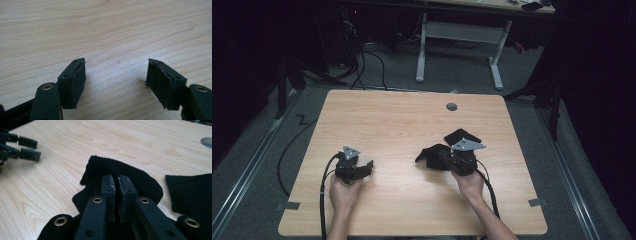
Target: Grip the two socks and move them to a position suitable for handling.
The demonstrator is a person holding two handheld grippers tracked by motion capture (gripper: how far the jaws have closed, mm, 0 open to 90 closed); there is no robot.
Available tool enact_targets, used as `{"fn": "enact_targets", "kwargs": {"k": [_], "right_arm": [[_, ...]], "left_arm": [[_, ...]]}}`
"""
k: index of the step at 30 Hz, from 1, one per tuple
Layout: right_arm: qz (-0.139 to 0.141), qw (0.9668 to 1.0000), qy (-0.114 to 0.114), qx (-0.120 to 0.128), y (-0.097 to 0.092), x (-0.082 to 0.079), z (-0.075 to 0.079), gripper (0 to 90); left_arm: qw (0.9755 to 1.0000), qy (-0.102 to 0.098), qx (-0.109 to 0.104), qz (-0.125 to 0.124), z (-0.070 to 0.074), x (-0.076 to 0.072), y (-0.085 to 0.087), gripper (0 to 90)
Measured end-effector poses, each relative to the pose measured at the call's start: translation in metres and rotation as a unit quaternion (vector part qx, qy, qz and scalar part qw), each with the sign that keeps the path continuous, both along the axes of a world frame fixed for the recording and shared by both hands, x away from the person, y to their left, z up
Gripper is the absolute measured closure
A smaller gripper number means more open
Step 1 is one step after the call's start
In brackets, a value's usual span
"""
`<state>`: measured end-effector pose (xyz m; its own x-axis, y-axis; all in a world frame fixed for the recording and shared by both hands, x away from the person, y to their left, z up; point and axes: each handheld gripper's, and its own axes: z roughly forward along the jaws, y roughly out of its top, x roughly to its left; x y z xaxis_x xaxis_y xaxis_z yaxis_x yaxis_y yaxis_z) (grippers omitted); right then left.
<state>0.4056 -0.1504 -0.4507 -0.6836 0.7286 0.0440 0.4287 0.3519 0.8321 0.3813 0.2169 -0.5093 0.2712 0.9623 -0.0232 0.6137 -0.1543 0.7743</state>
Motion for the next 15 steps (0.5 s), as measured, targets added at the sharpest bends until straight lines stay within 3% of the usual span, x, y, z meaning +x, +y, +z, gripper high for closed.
{"fn": "enact_targets", "kwargs": {"k": [15], "right_arm": [[0.014,0.9987,0.022,-0.044,0.019,-0.006,-0.027,83.0]], "left_arm": [[1.0,-0.001,0.005,-0.001,0.0,0.001,-0.002,33.8]]}}
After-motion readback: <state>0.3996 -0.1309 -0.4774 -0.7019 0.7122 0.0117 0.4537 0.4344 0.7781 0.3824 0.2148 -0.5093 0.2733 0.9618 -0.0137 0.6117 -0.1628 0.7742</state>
